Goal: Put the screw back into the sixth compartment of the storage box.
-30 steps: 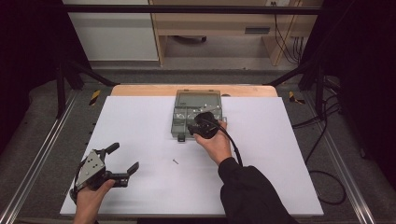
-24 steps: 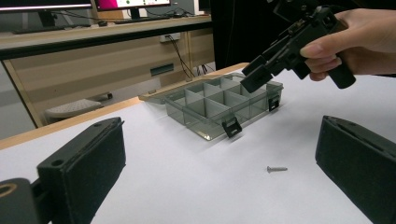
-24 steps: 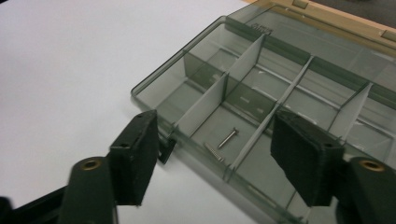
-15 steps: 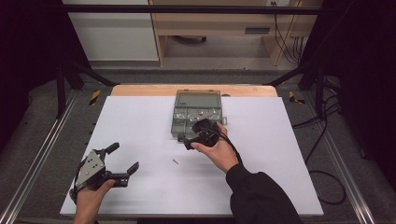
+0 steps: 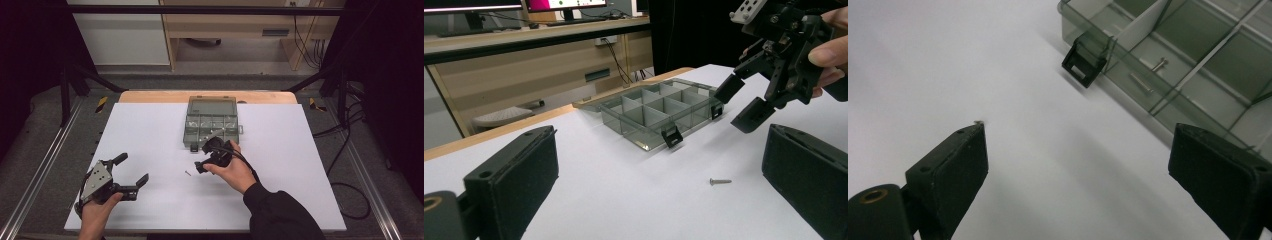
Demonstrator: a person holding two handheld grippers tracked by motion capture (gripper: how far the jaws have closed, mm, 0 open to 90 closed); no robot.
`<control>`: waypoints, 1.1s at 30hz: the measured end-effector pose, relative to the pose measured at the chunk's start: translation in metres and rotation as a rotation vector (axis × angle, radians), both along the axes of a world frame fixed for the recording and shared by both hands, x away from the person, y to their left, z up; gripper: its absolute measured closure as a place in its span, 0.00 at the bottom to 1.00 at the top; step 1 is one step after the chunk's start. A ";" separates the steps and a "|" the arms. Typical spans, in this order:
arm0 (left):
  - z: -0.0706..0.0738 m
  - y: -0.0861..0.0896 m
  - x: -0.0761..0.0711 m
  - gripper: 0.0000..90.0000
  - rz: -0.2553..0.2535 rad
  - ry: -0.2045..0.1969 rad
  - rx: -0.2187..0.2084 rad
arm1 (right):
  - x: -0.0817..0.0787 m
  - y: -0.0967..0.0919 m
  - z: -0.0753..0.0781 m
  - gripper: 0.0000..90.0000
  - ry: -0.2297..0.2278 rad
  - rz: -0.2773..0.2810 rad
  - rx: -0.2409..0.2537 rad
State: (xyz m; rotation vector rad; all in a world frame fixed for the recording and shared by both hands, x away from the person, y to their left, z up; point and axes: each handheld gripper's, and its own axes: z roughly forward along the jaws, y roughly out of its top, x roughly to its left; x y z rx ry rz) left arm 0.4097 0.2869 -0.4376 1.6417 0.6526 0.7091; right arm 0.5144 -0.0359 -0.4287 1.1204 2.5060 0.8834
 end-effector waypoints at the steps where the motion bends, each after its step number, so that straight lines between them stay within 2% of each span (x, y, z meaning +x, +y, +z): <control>1: 0.000 0.000 0.000 0.02 0.000 0.000 0.000 | -0.001 0.000 -0.001 0.10 0.006 0.004 0.000; 3: 0.000 0.000 0.000 0.02 0.000 0.000 -0.001 | -0.002 0.000 -0.003 0.10 0.017 0.028 -0.009; 6: 0.000 0.000 0.000 0.02 0.001 -0.001 -0.001 | -0.004 0.003 -0.007 0.10 0.033 0.026 0.002; 9: 0.000 0.000 0.000 0.02 0.002 -0.001 -0.001 | -0.006 0.006 -0.009 0.09 0.048 0.043 -0.014; 14: 0.000 0.000 0.000 0.02 0.001 -0.001 -0.001 | -0.010 0.011 -0.011 0.08 0.043 0.070 -0.029; 19: 0.000 0.000 0.000 0.02 0.002 0.000 -0.004 | -0.013 0.016 -0.012 0.10 0.047 0.057 -0.011; 20: 0.000 0.000 0.000 0.02 0.002 -0.001 -0.002 | -0.013 0.015 -0.012 0.10 0.046 0.069 -0.019; 22: 0.000 0.000 0.000 0.02 0.001 -0.001 -0.001 | -0.014 0.017 -0.014 0.10 0.058 0.062 0.009; 24: 0.000 0.000 0.000 0.02 0.001 -0.001 -0.002 | -0.014 0.018 -0.016 0.10 0.061 0.074 -0.003; 33: 0.000 0.000 0.000 0.02 0.001 -0.001 -0.002 | -0.017 0.023 -0.022 0.13 0.066 0.077 0.009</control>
